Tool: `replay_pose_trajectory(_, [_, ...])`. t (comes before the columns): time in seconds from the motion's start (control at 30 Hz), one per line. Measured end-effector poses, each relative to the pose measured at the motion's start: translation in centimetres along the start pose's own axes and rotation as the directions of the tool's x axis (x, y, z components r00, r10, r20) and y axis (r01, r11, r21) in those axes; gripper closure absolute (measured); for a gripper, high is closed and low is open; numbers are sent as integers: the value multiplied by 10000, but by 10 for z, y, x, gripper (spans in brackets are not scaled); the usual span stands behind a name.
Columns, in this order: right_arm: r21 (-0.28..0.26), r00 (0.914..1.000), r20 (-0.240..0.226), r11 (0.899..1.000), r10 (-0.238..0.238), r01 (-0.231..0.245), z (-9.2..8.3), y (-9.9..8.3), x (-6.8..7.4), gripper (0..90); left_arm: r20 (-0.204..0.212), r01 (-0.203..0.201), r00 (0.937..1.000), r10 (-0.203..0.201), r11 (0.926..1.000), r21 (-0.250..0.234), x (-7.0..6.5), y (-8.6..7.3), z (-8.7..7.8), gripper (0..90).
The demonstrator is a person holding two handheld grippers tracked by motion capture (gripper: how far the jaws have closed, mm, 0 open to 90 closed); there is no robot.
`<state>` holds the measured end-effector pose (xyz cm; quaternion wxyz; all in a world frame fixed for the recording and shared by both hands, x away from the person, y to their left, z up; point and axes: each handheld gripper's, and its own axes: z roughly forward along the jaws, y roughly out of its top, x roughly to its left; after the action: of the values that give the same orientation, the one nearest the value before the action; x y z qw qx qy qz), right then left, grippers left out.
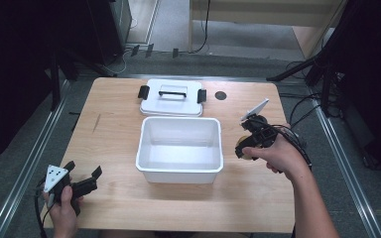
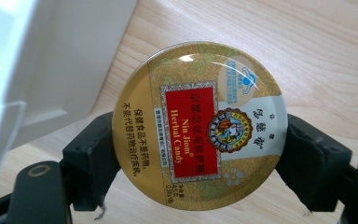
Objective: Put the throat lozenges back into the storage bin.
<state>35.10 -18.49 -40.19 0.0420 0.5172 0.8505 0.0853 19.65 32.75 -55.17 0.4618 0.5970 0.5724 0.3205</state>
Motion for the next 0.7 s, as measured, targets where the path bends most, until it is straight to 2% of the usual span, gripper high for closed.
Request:
replay_pose_trajectory(0.27, [-98, 9993, -19, 9993, -368, 368, -16, 11, 13, 206, 22, 0, 10000, 0, 10000, -15, 0, 0, 0, 0])
replay_pose_trajectory(0.7, [-249, 9967, -20, 9964, -811, 810, -29, 25, 31, 206, 44, 5, 10000, -5, 10000, -7, 0, 0, 0, 0])
